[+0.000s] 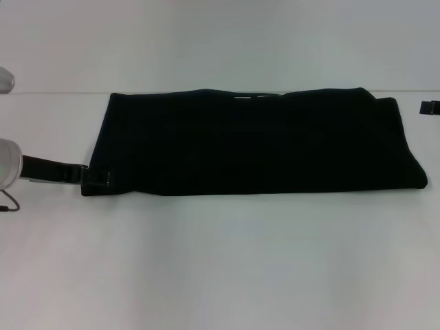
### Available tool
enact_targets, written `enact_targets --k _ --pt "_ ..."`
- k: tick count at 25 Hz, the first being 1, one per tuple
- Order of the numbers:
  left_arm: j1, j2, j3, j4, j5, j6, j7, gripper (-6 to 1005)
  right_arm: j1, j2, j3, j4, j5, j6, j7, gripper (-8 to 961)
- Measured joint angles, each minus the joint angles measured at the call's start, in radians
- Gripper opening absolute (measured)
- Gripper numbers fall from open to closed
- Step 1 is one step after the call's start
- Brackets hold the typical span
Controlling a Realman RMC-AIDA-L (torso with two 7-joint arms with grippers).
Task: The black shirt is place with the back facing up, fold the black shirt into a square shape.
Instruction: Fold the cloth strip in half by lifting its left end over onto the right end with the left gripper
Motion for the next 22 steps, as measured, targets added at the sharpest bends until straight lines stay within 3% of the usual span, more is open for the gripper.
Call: enact_targets --k 16,22 --pt "-0.009 0.002 0.011 -0.070 -0.002 -0.030 0.016 937 -0.010 0.003 -0.006 0.000 0.000 0.023 0.000 684" --pt "-0.010 0.005 0.003 -0.067 -0.005 -0.043 0.022 805 -0.011 0.003 -0.002 0.000 0.000 0.023 0.000 683"
